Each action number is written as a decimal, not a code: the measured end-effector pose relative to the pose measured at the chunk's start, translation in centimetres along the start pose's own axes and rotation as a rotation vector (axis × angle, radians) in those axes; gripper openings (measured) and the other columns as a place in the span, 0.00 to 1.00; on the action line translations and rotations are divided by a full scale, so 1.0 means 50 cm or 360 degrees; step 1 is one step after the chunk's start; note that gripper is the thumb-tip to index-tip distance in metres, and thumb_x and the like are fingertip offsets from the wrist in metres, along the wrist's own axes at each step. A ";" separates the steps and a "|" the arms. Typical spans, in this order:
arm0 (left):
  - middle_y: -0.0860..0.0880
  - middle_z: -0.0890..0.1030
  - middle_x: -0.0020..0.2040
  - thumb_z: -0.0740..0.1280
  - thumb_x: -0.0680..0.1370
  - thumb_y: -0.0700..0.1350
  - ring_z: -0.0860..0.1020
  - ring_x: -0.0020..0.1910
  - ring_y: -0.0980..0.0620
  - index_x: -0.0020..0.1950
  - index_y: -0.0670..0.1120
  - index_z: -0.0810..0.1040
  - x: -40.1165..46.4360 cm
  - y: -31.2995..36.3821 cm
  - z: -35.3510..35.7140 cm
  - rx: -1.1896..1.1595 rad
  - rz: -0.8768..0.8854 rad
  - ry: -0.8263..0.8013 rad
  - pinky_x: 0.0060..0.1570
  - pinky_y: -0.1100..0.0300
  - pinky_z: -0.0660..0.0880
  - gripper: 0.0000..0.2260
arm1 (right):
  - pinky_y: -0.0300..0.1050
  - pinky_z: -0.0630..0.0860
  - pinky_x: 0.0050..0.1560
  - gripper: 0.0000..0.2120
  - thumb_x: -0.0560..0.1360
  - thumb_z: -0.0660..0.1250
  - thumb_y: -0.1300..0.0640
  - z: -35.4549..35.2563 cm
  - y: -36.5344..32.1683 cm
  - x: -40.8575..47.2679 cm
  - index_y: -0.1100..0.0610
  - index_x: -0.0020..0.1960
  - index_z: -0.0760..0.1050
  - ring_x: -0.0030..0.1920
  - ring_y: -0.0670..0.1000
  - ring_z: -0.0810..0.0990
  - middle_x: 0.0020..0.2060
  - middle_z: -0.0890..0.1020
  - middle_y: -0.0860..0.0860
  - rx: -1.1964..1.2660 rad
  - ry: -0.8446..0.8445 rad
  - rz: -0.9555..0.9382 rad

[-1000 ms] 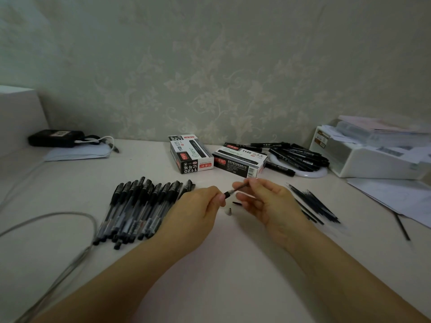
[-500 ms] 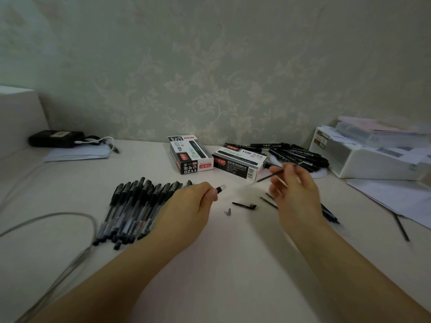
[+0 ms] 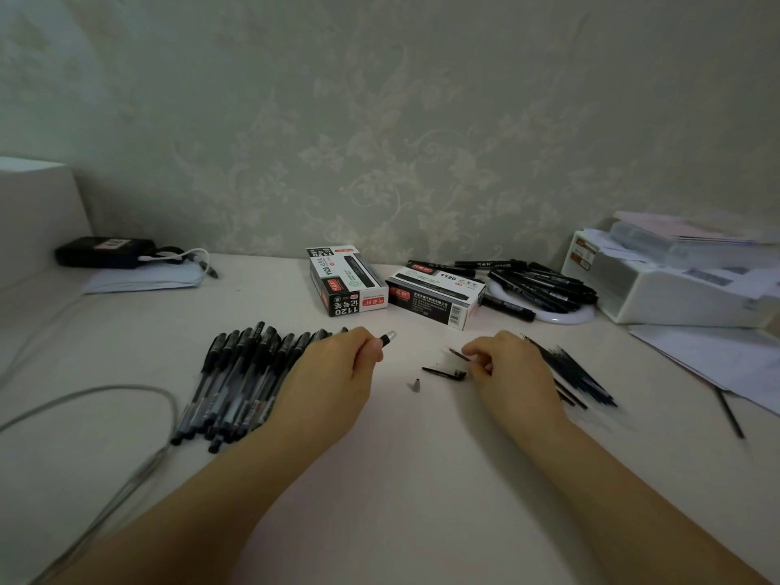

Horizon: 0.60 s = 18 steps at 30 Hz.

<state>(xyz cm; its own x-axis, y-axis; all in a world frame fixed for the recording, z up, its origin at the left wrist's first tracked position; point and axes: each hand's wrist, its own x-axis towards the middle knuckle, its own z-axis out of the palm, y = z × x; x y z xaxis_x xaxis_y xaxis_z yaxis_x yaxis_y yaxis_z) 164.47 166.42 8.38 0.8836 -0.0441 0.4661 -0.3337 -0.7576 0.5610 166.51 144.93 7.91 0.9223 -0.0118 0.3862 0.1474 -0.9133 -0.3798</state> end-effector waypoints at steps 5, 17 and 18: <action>0.54 0.72 0.31 0.57 0.82 0.51 0.71 0.31 0.57 0.46 0.47 0.76 0.003 -0.009 -0.011 0.0151 -0.0048 -0.0037 0.31 0.62 0.65 0.13 | 0.51 0.75 0.55 0.11 0.79 0.65 0.58 -0.002 -0.005 -0.004 0.52 0.58 0.82 0.53 0.53 0.77 0.50 0.81 0.50 -0.0062 0.0016 0.0008; 0.48 0.80 0.40 0.69 0.74 0.48 0.75 0.38 0.48 0.44 0.47 0.79 0.031 -0.087 -0.101 0.0475 -0.0560 -0.0008 0.36 0.59 0.69 0.05 | 0.53 0.73 0.60 0.13 0.79 0.66 0.52 0.006 -0.069 -0.022 0.52 0.63 0.80 0.58 0.48 0.76 0.57 0.79 0.46 0.0337 0.0059 -0.0623; 0.48 0.80 0.40 0.70 0.74 0.48 0.75 0.38 0.49 0.44 0.48 0.79 0.032 -0.090 -0.103 0.0445 -0.0568 -0.0001 0.36 0.59 0.68 0.04 | 0.54 0.71 0.64 0.16 0.80 0.64 0.49 0.010 -0.085 -0.028 0.52 0.66 0.78 0.62 0.49 0.75 0.61 0.79 0.47 0.0311 -0.0002 -0.0729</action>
<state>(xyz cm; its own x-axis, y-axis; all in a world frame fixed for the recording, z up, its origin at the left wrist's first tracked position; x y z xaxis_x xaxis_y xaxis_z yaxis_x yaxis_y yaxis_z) 165.71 173.14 10.13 0.9275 0.2515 0.2766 0.0935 -0.8724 0.4798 164.77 149.05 8.55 0.7475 0.3737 0.5492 0.6019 -0.7309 -0.3218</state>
